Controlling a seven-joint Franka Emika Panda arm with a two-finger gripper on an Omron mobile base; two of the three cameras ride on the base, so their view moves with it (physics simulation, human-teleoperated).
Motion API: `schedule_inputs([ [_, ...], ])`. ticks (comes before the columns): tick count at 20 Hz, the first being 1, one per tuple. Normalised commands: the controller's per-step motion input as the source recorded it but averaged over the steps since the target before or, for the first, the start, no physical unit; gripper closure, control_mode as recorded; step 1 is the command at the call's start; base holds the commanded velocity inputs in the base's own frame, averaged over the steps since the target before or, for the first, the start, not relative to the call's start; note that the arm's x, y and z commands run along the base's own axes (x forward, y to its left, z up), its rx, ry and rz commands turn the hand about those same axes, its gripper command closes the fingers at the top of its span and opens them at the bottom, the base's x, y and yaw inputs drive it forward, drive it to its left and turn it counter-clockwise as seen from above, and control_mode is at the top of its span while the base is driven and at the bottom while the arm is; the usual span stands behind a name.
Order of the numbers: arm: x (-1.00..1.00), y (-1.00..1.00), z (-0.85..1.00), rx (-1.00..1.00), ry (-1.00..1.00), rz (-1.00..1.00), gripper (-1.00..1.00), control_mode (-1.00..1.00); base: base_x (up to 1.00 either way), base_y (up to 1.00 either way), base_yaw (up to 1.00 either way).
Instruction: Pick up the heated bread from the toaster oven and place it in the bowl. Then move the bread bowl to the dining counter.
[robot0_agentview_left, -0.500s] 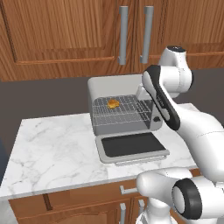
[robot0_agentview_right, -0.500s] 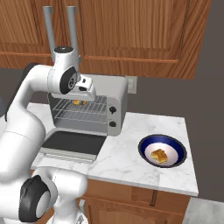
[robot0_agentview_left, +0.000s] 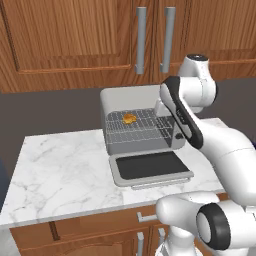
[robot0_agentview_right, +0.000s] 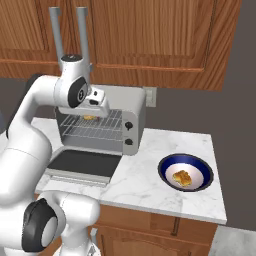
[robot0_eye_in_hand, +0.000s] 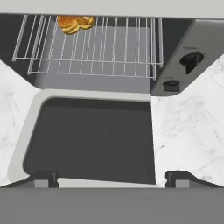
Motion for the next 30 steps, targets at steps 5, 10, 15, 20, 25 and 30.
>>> schedule_inputs([
  [5, -0.22, 0.13, -0.41, 0.00, -0.18, 0.00, -1.00, -1.00, 0.00, 0.00, 0.00],
  [10, 0.00, 0.42, -0.08, 0.00, -0.30, -0.01, -1.00, -1.00, 0.00, 0.00, 0.00],
  [15, 0.05, 0.53, -0.07, 0.00, -0.27, 0.00, -1.00, -1.00, 0.00, 0.00, 0.00],
  [20, 0.02, 0.46, -0.16, 0.00, -0.24, -0.02, -1.00, -1.00, 0.00, 0.00, 0.00],
  [25, 0.01, 0.07, -0.44, 0.00, -0.15, -0.08, -1.00, -1.00, 0.00, 0.00, 0.00],
  [30, 0.05, 0.00, -0.20, 0.00, -0.20, -0.08, -1.00, -1.00, 0.00, 0.00, 0.00],
])
